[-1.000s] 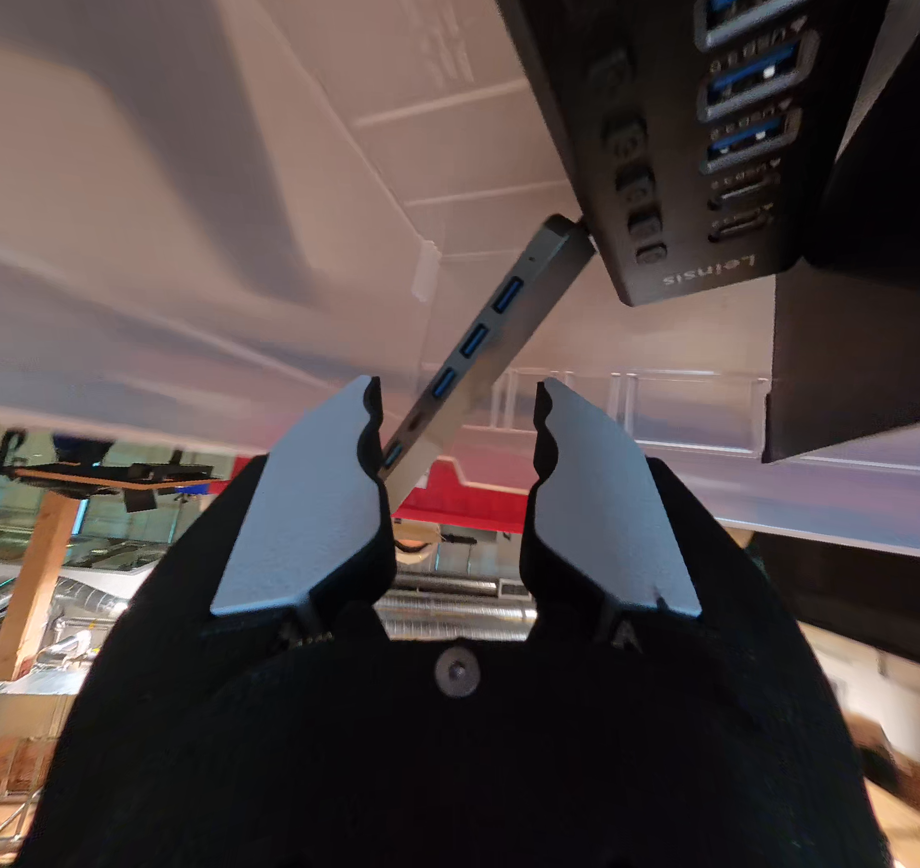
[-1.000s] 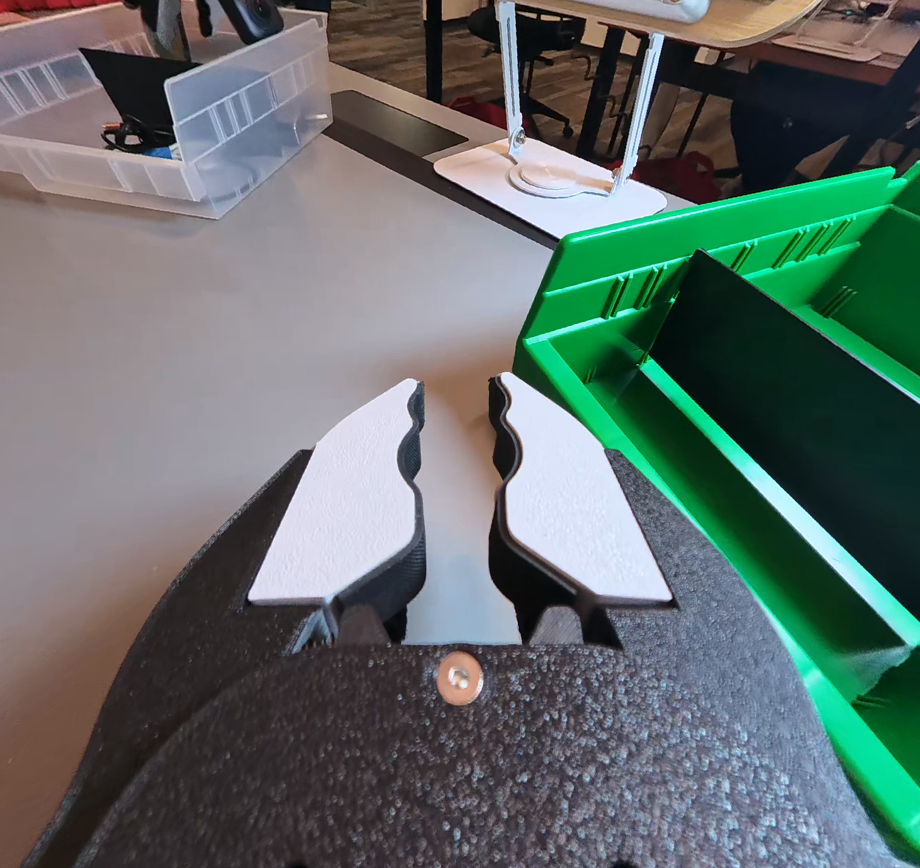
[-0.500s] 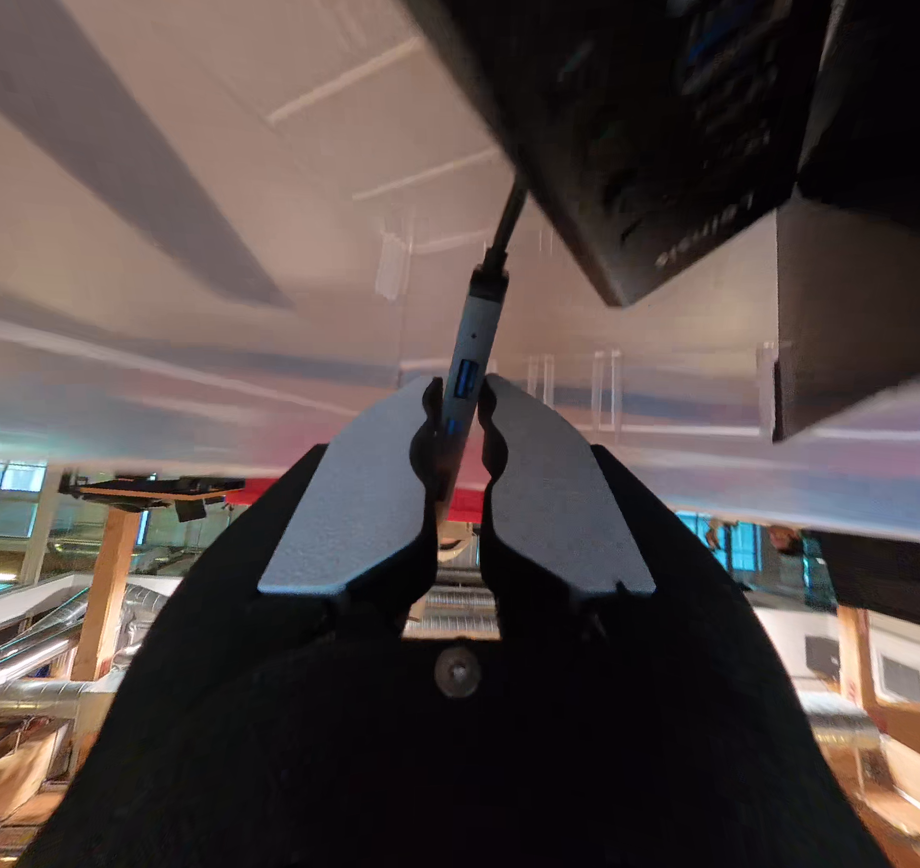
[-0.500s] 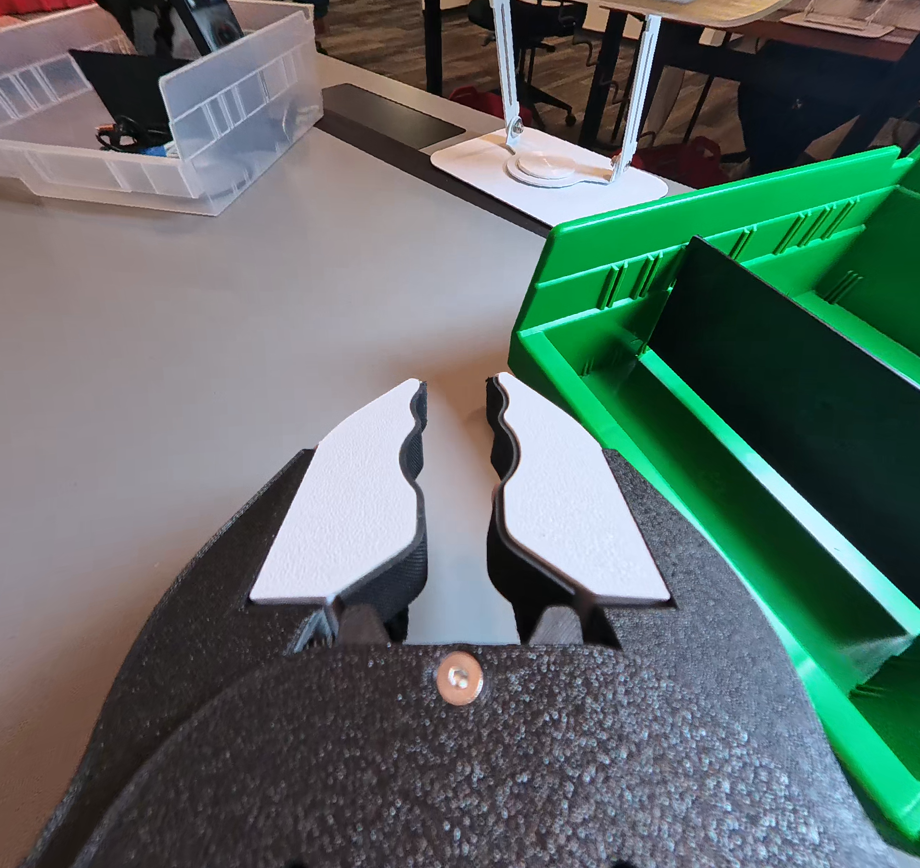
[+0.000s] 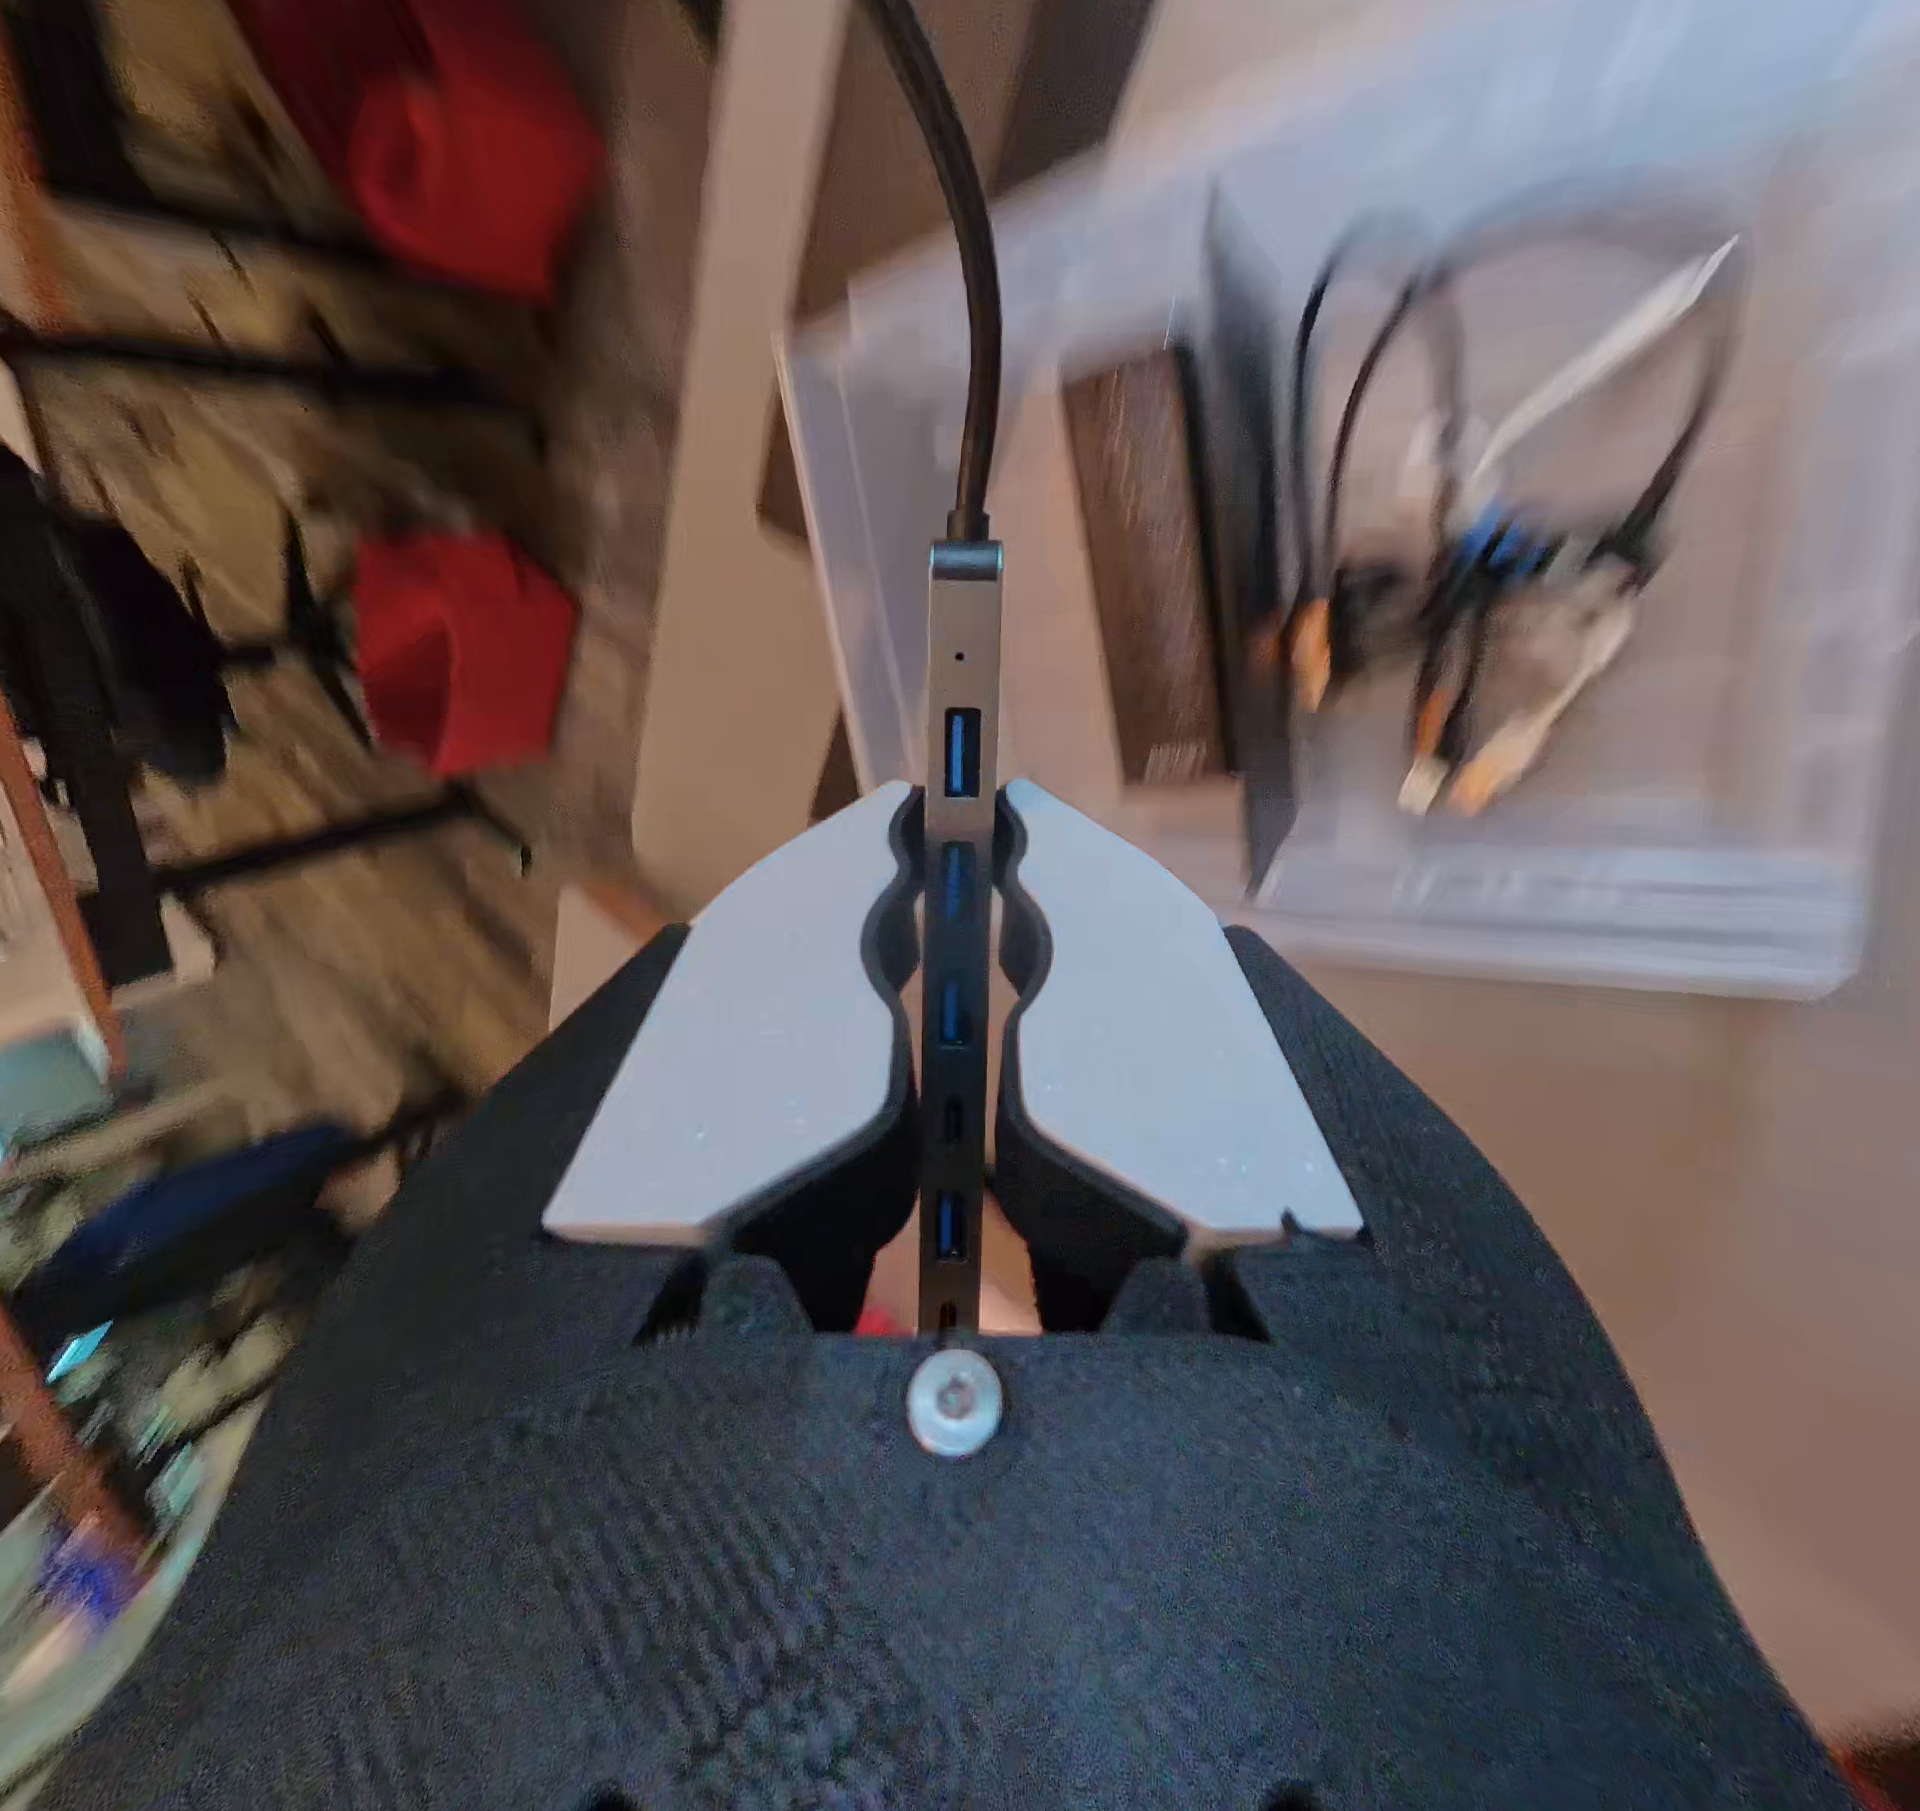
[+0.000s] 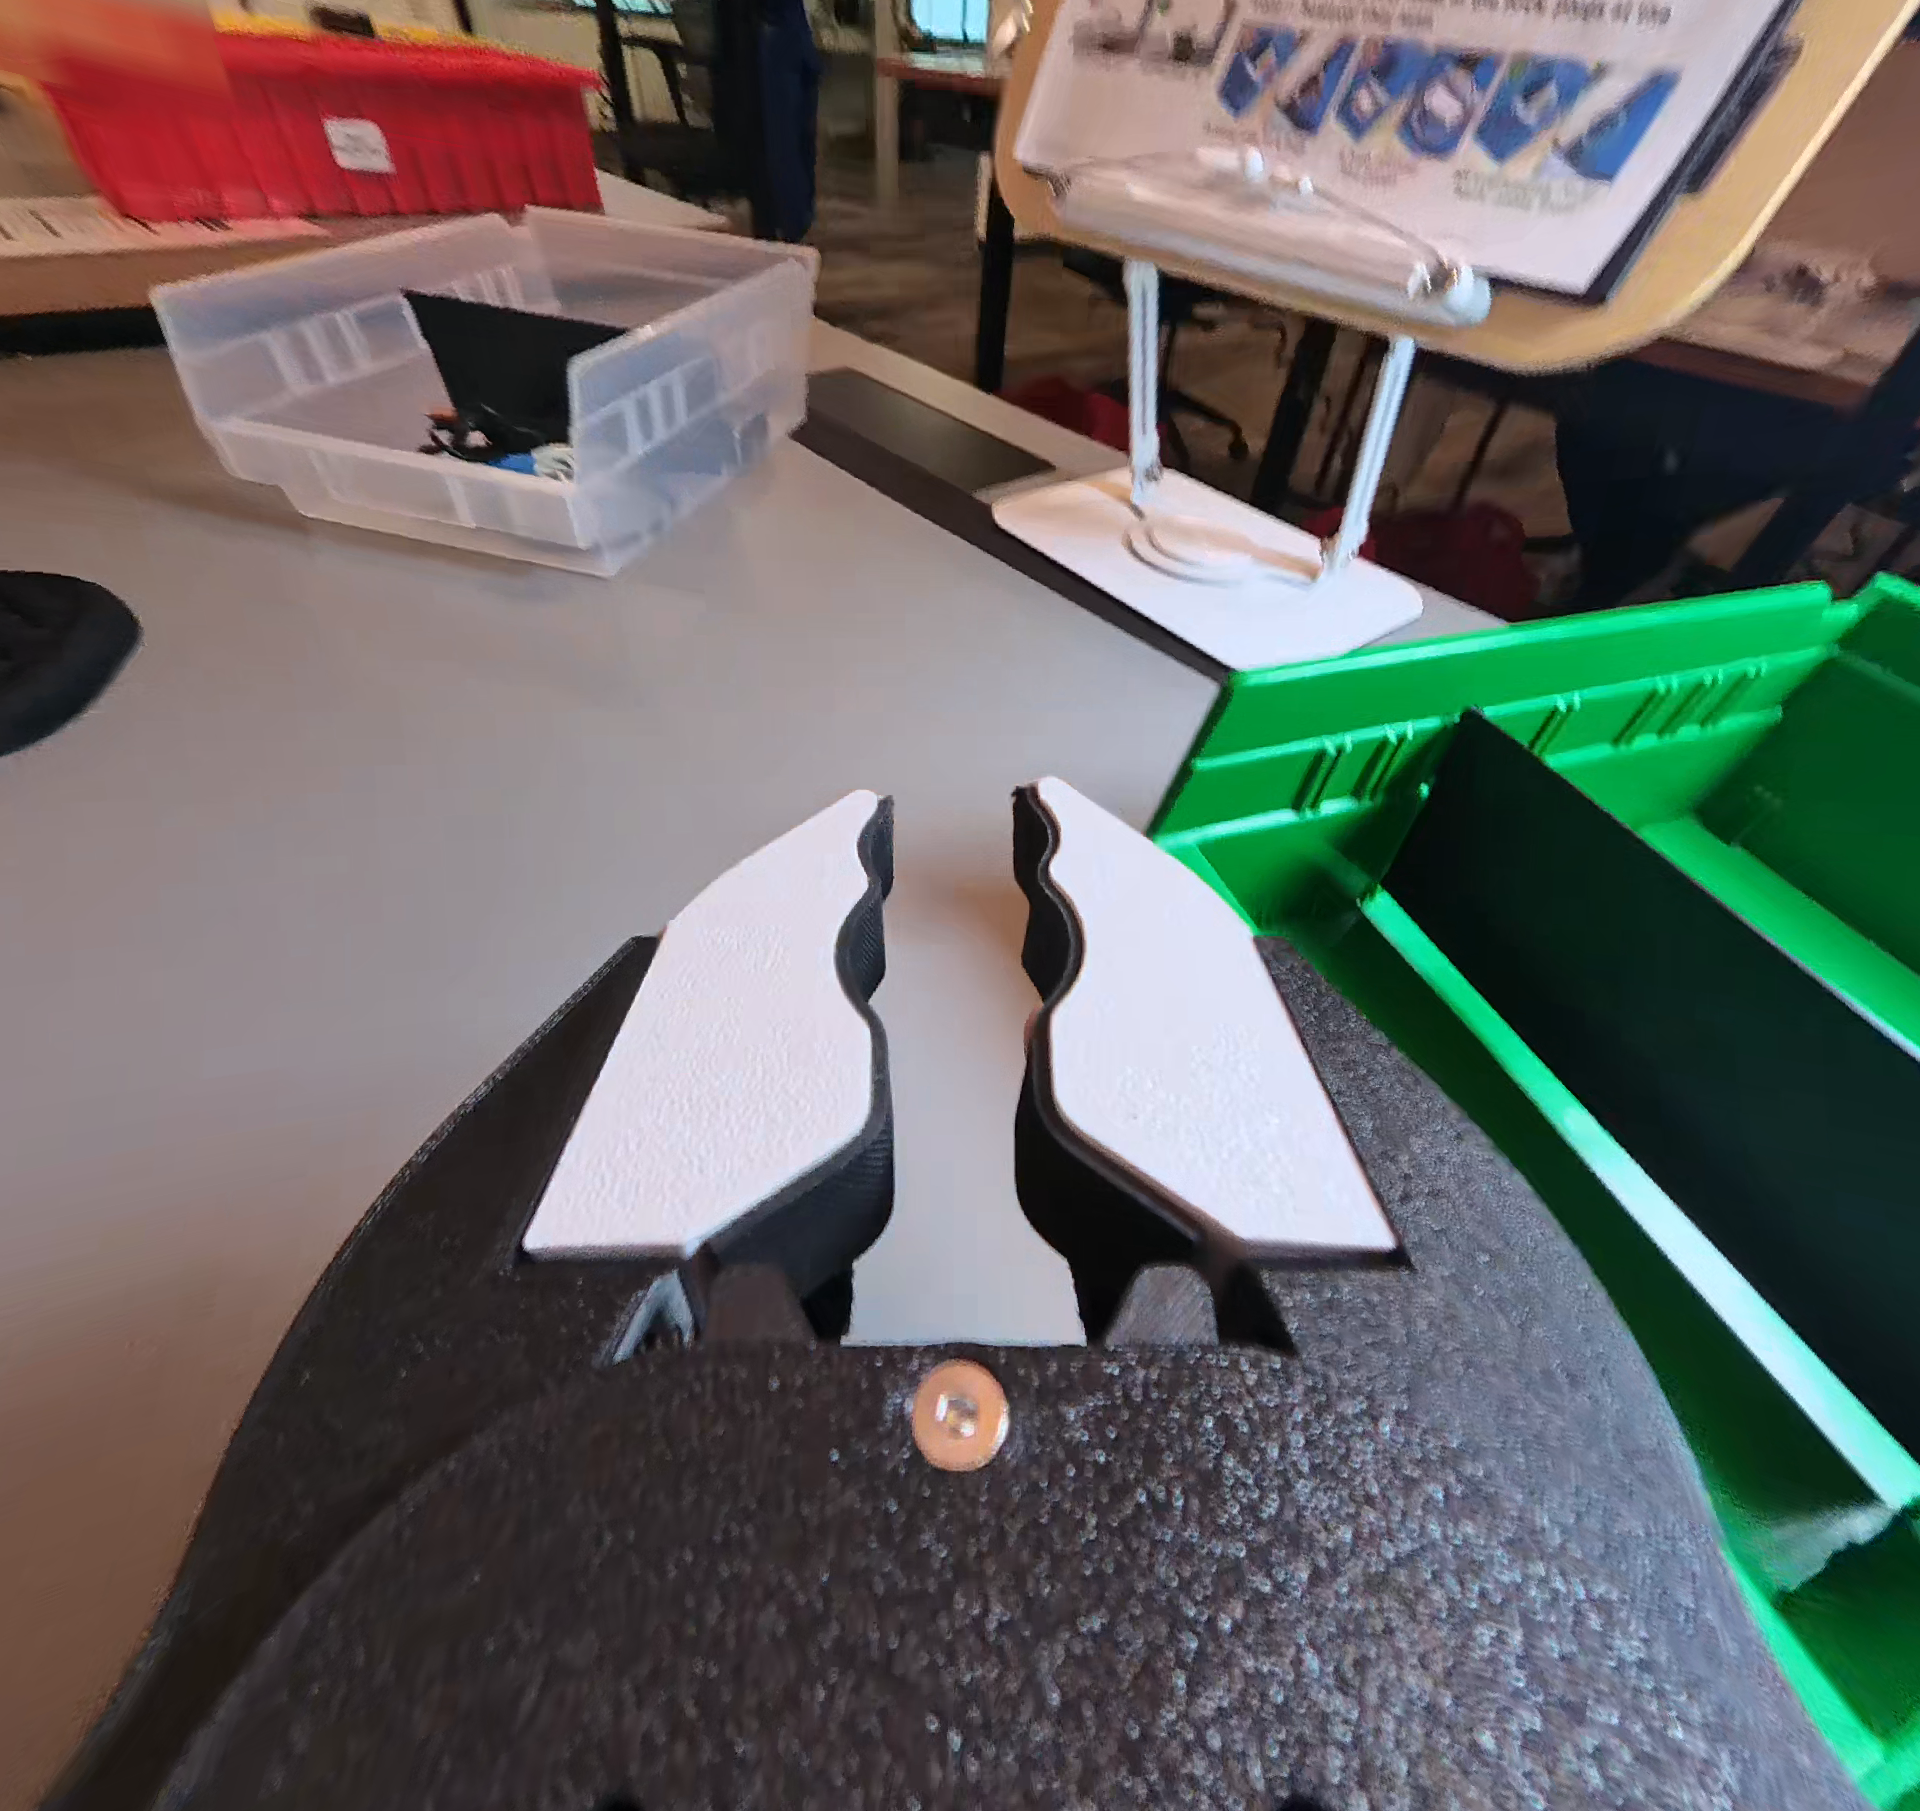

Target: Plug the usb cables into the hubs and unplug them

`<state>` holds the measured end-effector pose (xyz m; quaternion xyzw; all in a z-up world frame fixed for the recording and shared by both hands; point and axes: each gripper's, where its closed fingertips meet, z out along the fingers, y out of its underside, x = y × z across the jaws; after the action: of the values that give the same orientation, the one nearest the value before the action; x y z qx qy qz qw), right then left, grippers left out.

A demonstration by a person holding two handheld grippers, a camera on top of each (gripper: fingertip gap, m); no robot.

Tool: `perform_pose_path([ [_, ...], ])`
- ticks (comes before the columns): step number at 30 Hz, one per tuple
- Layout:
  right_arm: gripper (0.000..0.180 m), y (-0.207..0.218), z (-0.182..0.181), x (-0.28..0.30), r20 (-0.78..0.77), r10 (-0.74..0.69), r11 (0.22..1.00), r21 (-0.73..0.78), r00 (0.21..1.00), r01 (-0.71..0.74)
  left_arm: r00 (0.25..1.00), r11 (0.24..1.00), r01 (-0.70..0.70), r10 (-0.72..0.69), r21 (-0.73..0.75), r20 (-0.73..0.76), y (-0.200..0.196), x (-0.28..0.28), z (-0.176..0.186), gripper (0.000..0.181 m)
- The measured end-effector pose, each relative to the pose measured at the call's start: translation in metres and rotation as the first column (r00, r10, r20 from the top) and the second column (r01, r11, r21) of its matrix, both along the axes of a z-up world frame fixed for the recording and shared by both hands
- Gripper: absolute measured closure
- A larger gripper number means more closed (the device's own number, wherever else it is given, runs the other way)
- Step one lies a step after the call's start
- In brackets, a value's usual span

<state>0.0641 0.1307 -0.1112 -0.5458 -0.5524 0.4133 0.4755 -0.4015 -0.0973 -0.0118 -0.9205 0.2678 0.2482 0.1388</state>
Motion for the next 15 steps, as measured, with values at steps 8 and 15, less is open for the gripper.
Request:
perform_pose_path([
  [8, 0.152, -0.033, 0.021, 0.0, -0.083, 0.114, 0.991, 0.087, 0.99, -0.107, 0.855, 0.803, 0.309, -0.469, 0.51, 0.221, 0.063, 0.257, -0.001, 0.169],
  [15, 0.147, -0.079, 0.004, -0.009, -0.004, 0.264, 0.949, 0.182, 0.965, -0.259, 0.652, 0.677, 0.368, -0.676, 0.637, 0.342, 0.109, 0.4, -0.074, 0.169],
])
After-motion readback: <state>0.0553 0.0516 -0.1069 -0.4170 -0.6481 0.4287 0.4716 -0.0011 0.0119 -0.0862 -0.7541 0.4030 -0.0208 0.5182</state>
